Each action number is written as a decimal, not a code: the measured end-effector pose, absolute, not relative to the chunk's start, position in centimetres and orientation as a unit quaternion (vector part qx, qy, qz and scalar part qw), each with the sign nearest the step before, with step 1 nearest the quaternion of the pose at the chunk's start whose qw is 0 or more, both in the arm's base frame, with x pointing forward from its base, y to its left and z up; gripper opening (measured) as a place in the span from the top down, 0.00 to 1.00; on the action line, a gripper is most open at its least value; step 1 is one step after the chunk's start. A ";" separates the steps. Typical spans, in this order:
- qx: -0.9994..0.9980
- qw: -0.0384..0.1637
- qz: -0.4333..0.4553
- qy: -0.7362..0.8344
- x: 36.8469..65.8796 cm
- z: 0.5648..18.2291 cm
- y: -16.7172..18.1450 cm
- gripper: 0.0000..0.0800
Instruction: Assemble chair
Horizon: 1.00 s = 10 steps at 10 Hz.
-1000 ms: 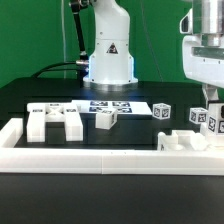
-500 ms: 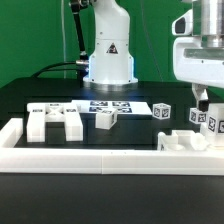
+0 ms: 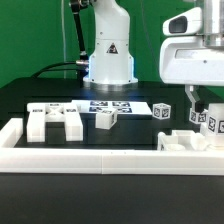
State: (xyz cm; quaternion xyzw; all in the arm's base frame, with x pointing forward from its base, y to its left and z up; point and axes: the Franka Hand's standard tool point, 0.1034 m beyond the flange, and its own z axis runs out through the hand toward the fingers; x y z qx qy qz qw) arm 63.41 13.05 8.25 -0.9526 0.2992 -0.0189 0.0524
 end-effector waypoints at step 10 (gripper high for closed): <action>-0.999 0.015 -0.038 -0.019 63.7 8.4 12.9 0.38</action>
Offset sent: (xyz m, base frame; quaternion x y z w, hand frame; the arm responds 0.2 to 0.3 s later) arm 0.0083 -0.0014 0.0017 -0.0133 0.0064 -0.2412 0.9704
